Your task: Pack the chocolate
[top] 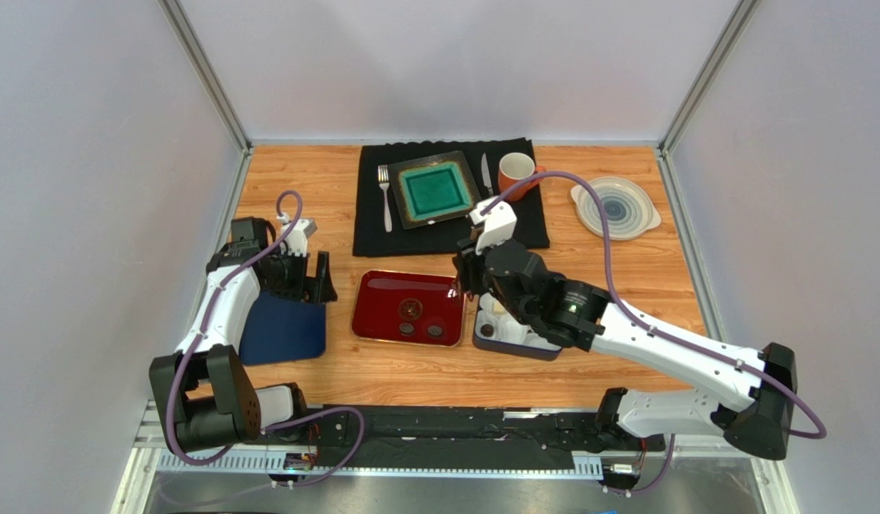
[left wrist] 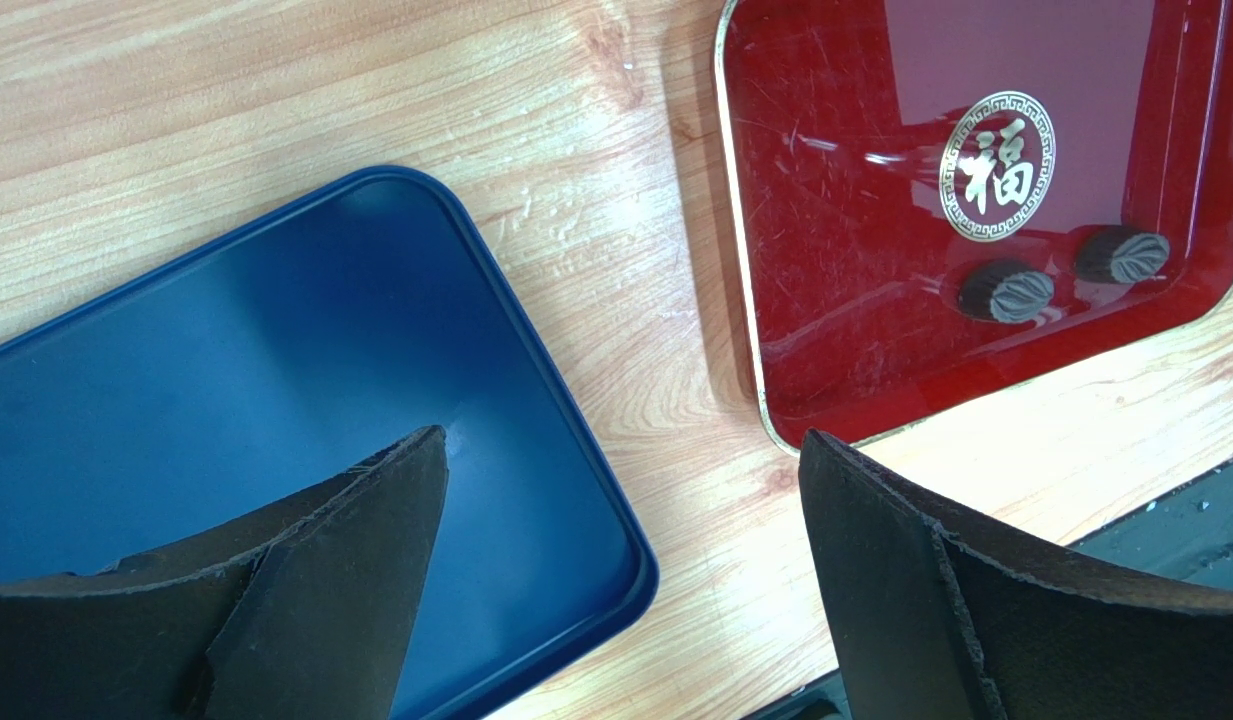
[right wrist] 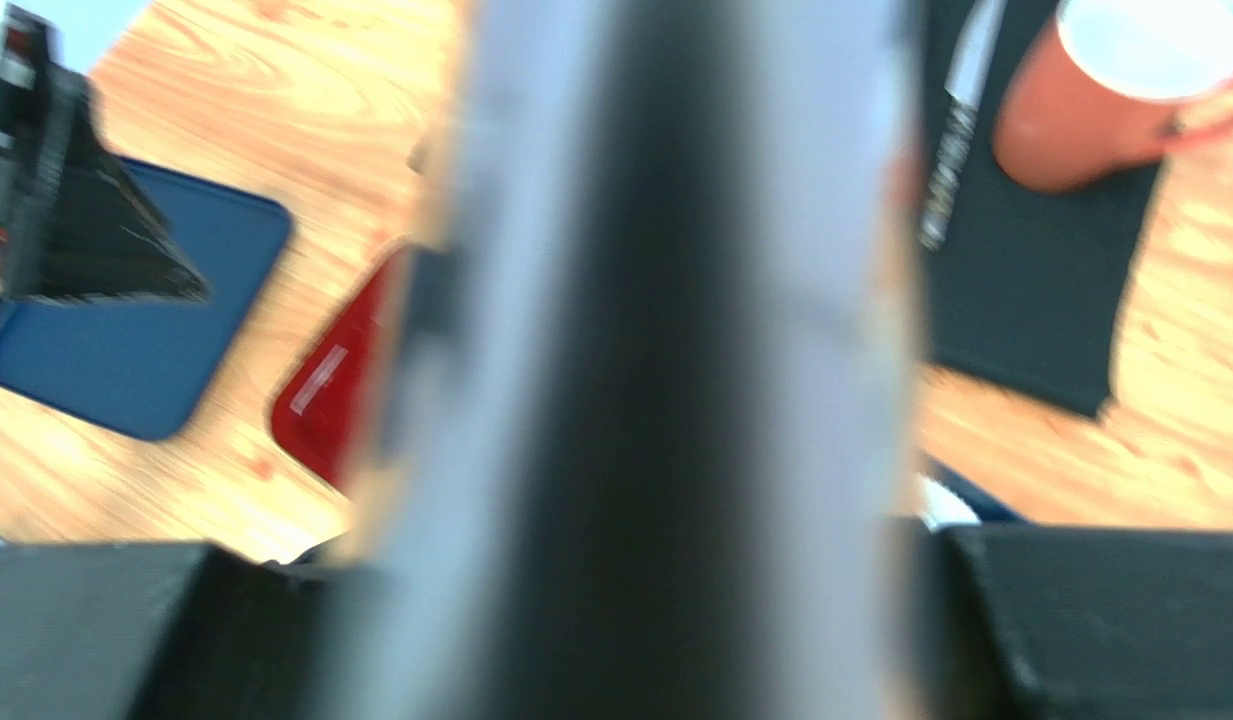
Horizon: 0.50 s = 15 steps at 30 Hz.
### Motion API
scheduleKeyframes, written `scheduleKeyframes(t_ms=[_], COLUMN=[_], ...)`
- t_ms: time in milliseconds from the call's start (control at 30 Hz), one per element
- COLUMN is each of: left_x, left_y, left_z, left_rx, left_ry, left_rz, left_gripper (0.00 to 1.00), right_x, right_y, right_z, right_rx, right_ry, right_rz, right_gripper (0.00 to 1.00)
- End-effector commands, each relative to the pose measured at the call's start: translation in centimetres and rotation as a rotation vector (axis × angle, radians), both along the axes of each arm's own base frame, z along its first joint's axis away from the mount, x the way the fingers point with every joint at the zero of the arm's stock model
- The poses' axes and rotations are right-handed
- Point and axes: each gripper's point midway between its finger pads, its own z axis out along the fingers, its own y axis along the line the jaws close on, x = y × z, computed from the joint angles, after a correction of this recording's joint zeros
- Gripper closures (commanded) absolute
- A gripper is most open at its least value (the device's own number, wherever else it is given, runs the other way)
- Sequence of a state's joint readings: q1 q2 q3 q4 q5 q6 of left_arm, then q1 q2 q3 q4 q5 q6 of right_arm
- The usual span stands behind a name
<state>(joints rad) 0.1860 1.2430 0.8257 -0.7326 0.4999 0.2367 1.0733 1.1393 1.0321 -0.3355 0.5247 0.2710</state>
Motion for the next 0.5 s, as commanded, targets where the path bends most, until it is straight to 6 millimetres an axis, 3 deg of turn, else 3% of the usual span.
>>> scheduleKeyframes(t_ms=[0, 233, 467], left_x=[1.1, 1.3, 1.3], left_y=[0.2, 0.3, 0.2], left_z=[1.8, 2.2, 2.3], left_rx=[0.003, 0.008, 0.003], left_ry=[-0.069, -0.078, -0.076], left_rz=[-0.004, -0.002, -0.002], left_gripper=[0.04, 0.04, 0.04], right_x=[0.2, -0.2, -0.4], right_y=[4.5, 10.3, 13.2], right_z=[2.6, -0.1, -2.1], right_rx=[0.078, 0.057, 0.054], right_ry=[-0.045, 0.001, 0.040], right_rz=[0.098, 0.203, 0.255], right_gripper=[0.58, 0.58, 0.58])
